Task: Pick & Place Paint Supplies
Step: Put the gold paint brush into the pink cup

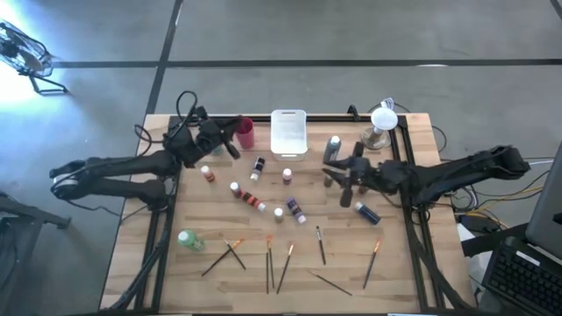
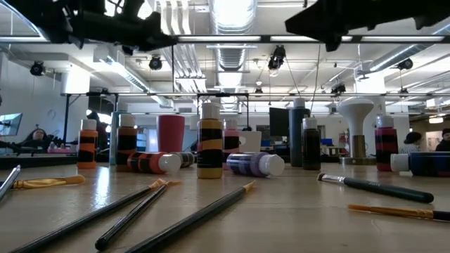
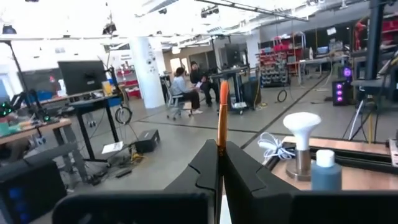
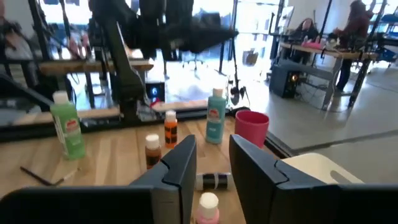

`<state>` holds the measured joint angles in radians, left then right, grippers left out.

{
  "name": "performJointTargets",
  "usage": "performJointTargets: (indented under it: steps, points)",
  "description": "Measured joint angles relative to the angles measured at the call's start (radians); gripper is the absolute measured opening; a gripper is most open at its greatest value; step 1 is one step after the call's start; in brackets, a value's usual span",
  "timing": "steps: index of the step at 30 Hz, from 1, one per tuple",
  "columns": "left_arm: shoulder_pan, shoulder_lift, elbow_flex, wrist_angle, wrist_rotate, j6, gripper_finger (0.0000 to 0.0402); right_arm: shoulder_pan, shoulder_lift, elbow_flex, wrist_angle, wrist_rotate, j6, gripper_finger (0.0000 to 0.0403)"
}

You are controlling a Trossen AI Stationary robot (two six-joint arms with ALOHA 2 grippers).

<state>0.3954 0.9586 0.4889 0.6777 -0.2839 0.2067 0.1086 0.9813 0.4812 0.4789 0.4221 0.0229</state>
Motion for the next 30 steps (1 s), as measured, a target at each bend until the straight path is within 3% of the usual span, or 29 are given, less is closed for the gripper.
performJointTargets:
  steps: [11, 30]
  points:
    - [0.139, 0.069, -0.071, 0.075, 0.061, -0.062, 0.0010, 0.000, -0.063, -0.071, 0.085, 0.000, -0.045, 0.0099]
    - [0.189, 0.295, -0.069, 0.253, 0.078, -0.078, 0.0010, -0.005, -0.036, -0.061, 0.088, 0.000, -0.052, 0.0148]
